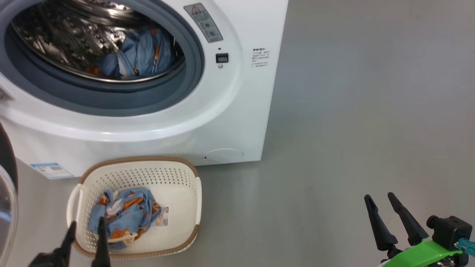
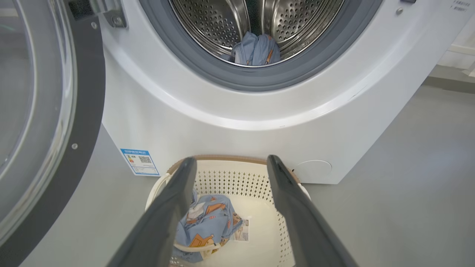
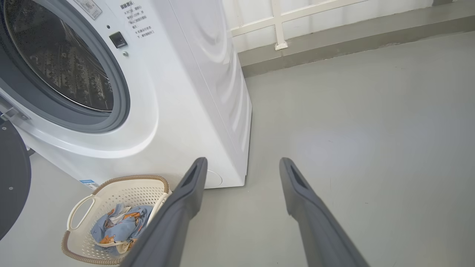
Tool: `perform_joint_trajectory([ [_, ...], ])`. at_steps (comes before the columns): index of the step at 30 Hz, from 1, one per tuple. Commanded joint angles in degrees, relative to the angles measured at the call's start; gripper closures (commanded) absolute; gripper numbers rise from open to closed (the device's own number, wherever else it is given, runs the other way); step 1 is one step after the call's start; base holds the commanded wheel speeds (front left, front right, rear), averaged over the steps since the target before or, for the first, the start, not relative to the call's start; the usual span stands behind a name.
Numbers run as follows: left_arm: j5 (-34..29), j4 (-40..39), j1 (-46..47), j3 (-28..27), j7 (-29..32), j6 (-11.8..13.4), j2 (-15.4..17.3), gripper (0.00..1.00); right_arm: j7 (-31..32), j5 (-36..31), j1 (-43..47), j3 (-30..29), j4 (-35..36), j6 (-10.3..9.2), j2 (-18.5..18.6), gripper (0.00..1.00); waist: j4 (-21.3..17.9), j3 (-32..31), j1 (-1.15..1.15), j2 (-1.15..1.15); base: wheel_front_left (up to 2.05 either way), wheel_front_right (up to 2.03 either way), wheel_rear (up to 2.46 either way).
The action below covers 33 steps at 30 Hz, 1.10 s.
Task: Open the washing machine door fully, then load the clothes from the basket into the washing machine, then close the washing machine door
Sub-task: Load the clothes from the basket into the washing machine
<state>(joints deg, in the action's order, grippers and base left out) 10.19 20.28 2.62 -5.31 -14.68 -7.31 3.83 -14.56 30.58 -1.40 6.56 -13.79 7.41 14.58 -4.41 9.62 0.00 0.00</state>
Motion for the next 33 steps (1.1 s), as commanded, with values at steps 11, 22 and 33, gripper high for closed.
perform_joint_trajectory([
  [11,2.6,16.3,11.2,4.8,-0.3,-0.2,3.7,0.00,-0.4,-1.2,-6.4,2.1,1.6,0.08,-0.4,0.00,0.0,10.1,0.00,0.00,0.00,0.00,0.00],
  [22,4.1,34.6,26.5,11.6,-0.3,-0.2,7.2,0.00,-0.4,-2.5,-12.4,2.8,2.5,0.08,-1.7,0.00,-0.5,20.0,0.00,0.00,0.00,0.00,0.00],
  [33,4.5,48.8,39.7,18.2,0.6,-0.2,9.8,0.00,-0.4,-3.2,-16.9,3.9,3.1,0.08,-2.0,0.00,-0.7,27.8,0.00,0.00,0.00,0.00,0.00],
])
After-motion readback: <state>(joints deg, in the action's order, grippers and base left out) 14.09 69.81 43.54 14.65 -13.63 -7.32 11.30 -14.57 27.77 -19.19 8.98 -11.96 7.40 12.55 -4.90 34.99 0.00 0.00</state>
